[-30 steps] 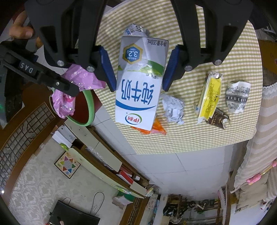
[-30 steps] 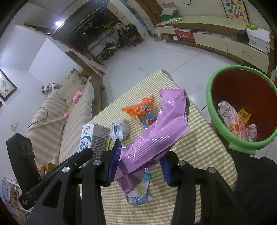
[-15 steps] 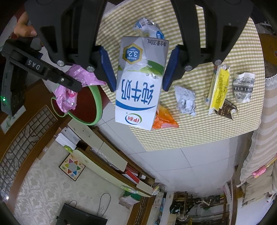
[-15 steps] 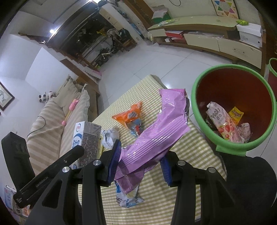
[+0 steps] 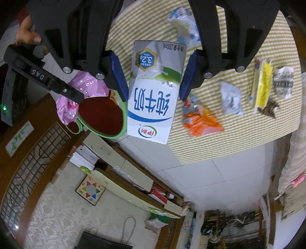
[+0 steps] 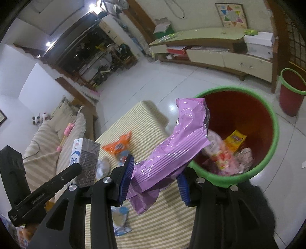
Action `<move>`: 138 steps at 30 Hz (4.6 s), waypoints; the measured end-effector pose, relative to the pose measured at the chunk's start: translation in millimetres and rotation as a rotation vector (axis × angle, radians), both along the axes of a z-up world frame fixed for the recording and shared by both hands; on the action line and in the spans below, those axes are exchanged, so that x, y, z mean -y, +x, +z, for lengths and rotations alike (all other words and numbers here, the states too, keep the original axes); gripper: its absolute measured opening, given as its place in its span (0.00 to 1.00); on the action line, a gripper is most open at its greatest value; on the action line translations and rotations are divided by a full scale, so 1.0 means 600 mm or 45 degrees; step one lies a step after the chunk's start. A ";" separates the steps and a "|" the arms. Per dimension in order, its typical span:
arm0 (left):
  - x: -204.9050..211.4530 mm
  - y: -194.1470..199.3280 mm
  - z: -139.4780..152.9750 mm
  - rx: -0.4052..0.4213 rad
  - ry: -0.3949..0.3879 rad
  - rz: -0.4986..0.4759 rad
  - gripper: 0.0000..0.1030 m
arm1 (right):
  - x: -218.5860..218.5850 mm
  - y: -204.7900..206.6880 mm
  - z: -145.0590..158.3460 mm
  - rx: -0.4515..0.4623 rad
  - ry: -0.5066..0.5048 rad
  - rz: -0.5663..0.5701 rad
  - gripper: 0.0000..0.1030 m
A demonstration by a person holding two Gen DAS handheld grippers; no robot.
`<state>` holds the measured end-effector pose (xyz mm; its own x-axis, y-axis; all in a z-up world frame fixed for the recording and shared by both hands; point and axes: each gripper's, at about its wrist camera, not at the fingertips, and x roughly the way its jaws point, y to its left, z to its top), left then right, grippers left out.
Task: Collect trash
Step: 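Carry the milk carton and pink bag over the bin with both tools, then open both tools to drop the carton and pink bag into the bin, then grasp the white patterned paper cup with the left tool, then grasp the brown cigarette box with the right tool while the left tool holds the cup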
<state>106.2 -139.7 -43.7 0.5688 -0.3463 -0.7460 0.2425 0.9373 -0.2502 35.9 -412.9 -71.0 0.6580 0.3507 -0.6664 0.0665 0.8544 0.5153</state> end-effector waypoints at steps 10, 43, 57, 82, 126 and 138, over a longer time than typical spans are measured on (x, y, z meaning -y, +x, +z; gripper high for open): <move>0.097 0.054 -0.012 -0.032 -0.047 -0.125 0.51 | 0.087 0.015 -0.003 0.014 -0.151 -0.120 0.41; 0.102 0.100 -0.065 -0.086 -0.040 -0.088 0.82 | 0.120 0.043 -0.049 -0.022 -0.316 -0.165 0.72; -0.382 0.017 -0.125 -0.169 0.295 0.641 0.82 | -0.034 0.010 -0.066 -0.093 -0.287 0.050 0.72; -0.441 -0.103 -0.176 -0.221 0.010 0.682 0.41 | -0.369 0.052 0.000 0.020 -0.478 0.652 0.75; -0.432 -0.207 -0.241 -0.279 -0.189 0.675 0.43 | -0.884 0.247 -0.261 -0.199 -0.976 1.355 0.50; -0.432 -0.207 -0.241 -0.279 -0.193 0.678 0.43 | -0.845 0.200 -0.181 -0.067 -0.823 1.262 0.49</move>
